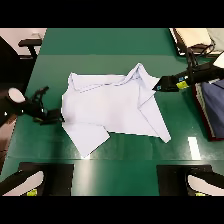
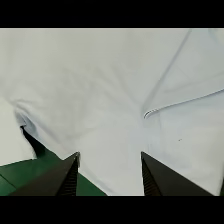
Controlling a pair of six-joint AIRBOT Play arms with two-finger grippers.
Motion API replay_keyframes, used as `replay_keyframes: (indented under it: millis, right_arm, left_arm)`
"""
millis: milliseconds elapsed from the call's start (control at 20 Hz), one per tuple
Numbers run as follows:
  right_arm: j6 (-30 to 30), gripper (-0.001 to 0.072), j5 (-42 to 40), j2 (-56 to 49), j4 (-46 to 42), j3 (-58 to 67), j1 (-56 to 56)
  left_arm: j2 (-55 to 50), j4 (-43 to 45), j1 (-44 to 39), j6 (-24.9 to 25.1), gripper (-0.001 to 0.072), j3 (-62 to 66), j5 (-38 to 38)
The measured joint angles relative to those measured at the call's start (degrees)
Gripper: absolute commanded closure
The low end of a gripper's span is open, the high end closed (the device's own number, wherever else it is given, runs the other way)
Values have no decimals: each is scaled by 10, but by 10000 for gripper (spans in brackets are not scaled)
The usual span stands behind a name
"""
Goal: Fold the shirts.
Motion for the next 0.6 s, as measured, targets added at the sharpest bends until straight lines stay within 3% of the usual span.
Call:
replay_keyframes:
  millis: [300,350,400,450,600]
  right_arm:
    - [-1,279,-10,19,11,-31,16]
    - [-1,279,-11,20,11,-32,16]
    - [-1,279,-11,21,12,-33,17]
    - [-1,279,-10,22,10,-34,18]
    - [-1,279,14,23,-27,-35,18]
  left_arm:
    - [18,-93,-5,8,168,-85,84]
    - [19,-105,-10,12,299,-89,94]
    - [19,-111,-17,15,601,-94,109]
    - [18,-113,-22,16,680,-97,118]
    - [21,-130,-31,18,686,-89,126]
